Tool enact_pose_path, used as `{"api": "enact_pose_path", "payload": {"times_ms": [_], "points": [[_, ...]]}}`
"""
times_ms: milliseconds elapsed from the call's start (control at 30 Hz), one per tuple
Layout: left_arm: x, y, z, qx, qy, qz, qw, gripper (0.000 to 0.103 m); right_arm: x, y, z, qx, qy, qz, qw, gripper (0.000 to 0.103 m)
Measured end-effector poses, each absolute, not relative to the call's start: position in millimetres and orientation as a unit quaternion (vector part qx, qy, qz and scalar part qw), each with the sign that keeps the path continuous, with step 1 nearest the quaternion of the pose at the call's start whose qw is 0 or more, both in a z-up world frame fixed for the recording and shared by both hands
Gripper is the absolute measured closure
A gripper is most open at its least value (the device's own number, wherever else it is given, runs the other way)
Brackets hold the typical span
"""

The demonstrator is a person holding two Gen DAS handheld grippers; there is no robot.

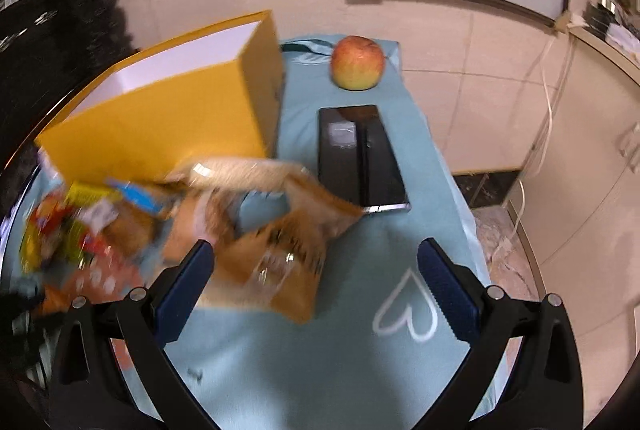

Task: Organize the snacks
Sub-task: 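Grasp the orange snack bag with left gripper while right gripper grasps brown pastry bag, then carry both held bags into the yellow box and release them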

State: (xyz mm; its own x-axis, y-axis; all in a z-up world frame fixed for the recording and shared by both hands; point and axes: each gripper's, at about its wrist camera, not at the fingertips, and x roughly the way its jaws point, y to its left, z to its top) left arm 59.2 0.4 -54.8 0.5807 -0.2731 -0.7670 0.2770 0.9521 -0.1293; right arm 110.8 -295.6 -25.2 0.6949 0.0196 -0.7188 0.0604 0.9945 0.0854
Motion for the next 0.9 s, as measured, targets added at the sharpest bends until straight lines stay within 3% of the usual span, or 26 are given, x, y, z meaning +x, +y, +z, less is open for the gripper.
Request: {"api": "enact_pose_path", "payload": {"times_ms": [267, 333, 367, 433, 900], "points": [[63, -2, -58, -0.001, 0.435, -0.161, 0.886, 0.057, 157, -283, -50, 0.030, 0.450, -0.079, 0.889, 0.005], [64, -3, -59, -0.001, 0.435, -0.163, 0.885, 0.057, 159, -277, -62, 0.014, 0.466, -0.074, 0.882, 0.019], [64, -2, -60, -0.001, 0.436, -0.164, 0.885, 0.057, 159, -275, -67, 0.007, 0.471, -0.068, 0.880, 0.041], [65, -2, -62, -0.002, 0.441, -0.161, 0.883, 0.057, 155, -270, -66, -0.008, 0.459, -0.051, 0.887, 0.061], [72, -8, -24, 0.005, 0.408, -0.162, 0.899, 0.057, 116, -268, -5, 0.043, 0.382, 0.041, 0.922, 0.061]]}}
